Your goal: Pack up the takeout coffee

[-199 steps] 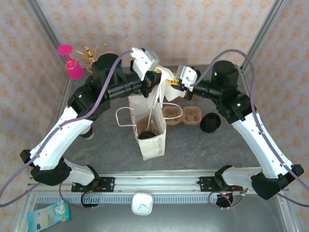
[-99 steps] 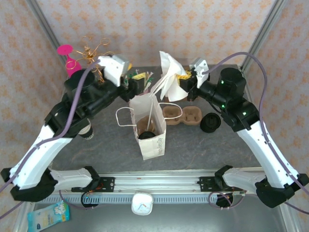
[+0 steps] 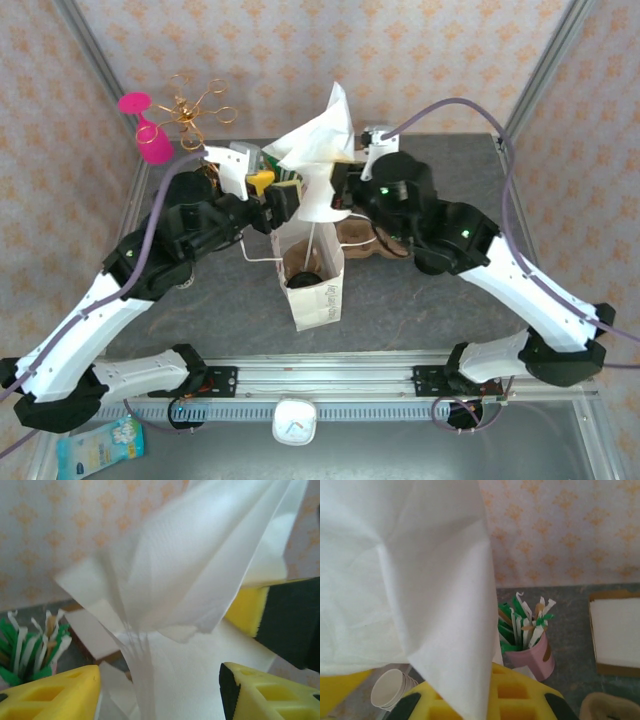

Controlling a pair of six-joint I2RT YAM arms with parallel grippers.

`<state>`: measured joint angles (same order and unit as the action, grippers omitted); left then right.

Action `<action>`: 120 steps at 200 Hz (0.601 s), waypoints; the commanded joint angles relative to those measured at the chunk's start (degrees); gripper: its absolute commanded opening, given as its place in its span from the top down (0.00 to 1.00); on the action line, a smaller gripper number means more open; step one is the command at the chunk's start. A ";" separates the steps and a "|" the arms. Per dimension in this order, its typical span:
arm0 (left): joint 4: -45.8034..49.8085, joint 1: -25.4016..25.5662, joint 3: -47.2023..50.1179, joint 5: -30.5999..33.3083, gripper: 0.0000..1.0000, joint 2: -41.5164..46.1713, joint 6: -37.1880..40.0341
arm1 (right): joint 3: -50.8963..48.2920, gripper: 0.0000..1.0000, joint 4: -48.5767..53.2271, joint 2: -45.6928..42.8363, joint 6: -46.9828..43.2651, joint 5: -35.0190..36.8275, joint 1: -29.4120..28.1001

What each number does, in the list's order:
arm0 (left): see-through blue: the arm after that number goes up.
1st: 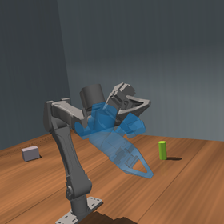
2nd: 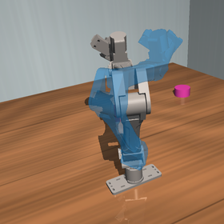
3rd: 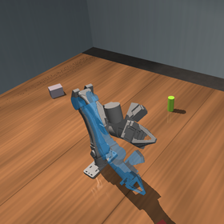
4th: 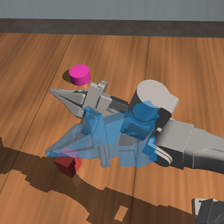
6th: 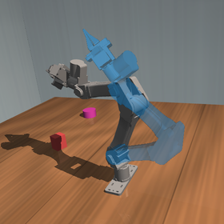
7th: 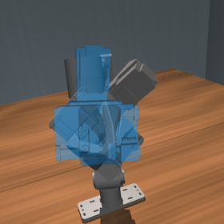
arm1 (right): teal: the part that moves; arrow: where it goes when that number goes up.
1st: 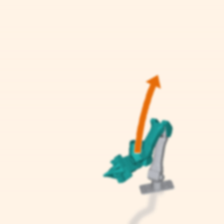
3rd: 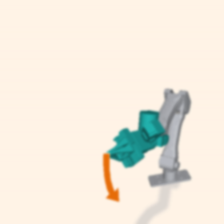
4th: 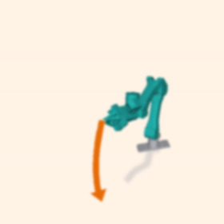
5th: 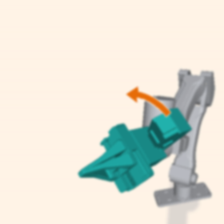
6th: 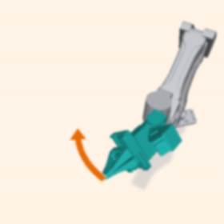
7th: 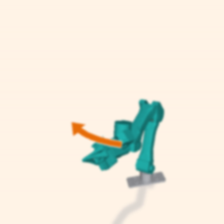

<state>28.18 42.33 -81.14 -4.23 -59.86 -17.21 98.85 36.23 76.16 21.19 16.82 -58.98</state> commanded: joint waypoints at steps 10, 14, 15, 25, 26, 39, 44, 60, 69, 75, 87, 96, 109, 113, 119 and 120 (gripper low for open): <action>-1.96 -0.23 0.99 2.98 0.35 0.07 -4.18 | 3.74 1.00 11.20 2.63 11.66 14.56 -6.14; -1.64 -0.23 0.87 4.05 0.35 -0.11 -4.15 | 4.22 1.00 12.58 3.25 12.77 15.46 -6.76; -1.55 -0.23 0.84 4.32 0.35 -0.19 -4.19 | 4.37 1.00 13.05 3.40 13.06 15.80 -6.89; -0.82 -0.25 0.70 6.71 0.37 -0.88 -4.79 | 5.52 1.00 16.06 4.76 14.57 17.59 -8.13; -0.79 -0.24 0.71 6.92 0.37 -0.92 -4.82 | 5.54 1.00 16.19 4.91 14.58 17.57 -8.19; -0.55 -0.61 0.73 8.35 0.38 -2.13 -5.55 | 6.24 1.00 17.66 6.02 15.77 16.95 -8.99; -0.53 -0.89 0.77 8.43 0.40 -2.62 -5.76 | 6.31 1.00 17.48 6.16 15.55 15.99 -9.16; -0.24 -1.34 0.70 9.68 0.43 -3.77 -6.42 | 7.93 1.00 20.56 7.12 17.33 15.76 -9.33; -0.60 -1.77 1.35 10.19 0.44 -3.75 -6.93 | 8.46 1.00 22.68 7.41 18.27 16.01 -9.32; -0.84 -2.17 1.99 10.17 0.44 -3.56 -7.21 | 8.20 1.00 22.71 7.38 18.36 15.09 -9.36; -0.98 -3.24 3.39 9.99 0.44 -2.87 -8.21 | 6.61 1.00 20.27 7.09 17.50 11.37 -9.35; -1.69 -3.98 4.68 8.80 0.44 -2.14 -8.48 | 5.74 1.00 18.31 6.94 16.89 8.43 -9.38; -2.32 -5.00 6.07 6.61 0.44 -1.38 -9.04 | 4.46 1.00 15.47 6.61 16.11 4.32 -9.36; -2.34 -5.20 6.30 6.08 0.44 -1.20 -9.27 | 3.79 1.00 14.60 6.44 15.98 3.17 -9.32; -2.29 -5.39 6.55 5.46 0.44 -0.99 -9.52 | 3.12 1.00 13.50 6.26 16.14 1.98 -9.37; -2.27 -5.40 6.58 5.37 0.44 -0.98 -9.56 | 3.07 1.00 13.38 6.23 16.15 1.85 -9.38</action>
<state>27.66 38.13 -76.01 3.27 -62.72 -24.58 104.12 53.23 83.61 36.84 24.82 -68.10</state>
